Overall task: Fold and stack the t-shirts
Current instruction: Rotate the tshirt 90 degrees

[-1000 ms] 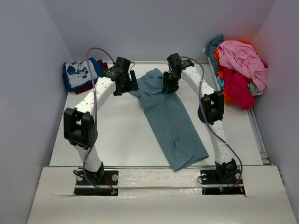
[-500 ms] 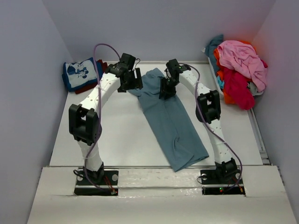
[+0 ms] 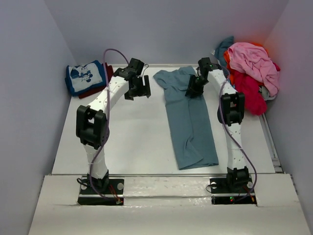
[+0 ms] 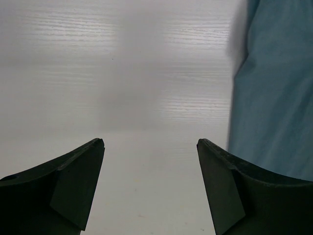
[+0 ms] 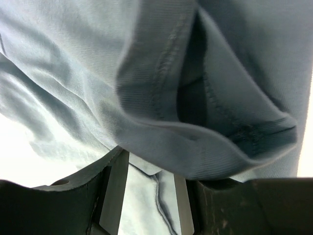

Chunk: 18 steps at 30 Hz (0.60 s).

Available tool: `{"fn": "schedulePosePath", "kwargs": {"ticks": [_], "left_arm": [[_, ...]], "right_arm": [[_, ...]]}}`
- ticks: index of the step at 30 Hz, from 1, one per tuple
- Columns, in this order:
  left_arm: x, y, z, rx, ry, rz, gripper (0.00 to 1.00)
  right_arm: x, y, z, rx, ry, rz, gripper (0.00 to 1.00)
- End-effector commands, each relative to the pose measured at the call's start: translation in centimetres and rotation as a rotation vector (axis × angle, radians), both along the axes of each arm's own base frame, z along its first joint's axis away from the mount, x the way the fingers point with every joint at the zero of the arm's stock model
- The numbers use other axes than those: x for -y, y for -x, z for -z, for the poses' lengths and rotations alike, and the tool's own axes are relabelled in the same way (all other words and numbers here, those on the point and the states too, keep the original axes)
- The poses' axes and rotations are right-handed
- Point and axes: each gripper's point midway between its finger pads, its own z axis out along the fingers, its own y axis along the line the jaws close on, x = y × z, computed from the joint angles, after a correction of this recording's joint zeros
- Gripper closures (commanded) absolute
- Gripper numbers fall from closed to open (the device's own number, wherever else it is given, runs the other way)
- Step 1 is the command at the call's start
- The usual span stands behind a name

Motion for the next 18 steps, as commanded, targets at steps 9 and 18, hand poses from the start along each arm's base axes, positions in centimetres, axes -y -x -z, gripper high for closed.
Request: {"fn": "schedulePosePath", "kwargs": {"ticks": [9,18], "left_arm": [[5.8,0.3,0.7,0.052,-0.049,0.197,0.12],[8.9,-2.5,0.0,0.12,0.024,0.225,0.11]], "right_arm": [[-1.2,1.7,-2.2,0.048,0.015,-0.095,0.52],[-1.8,3.2,-8.1,0.152,0.104,-0.092,0.47]]}}
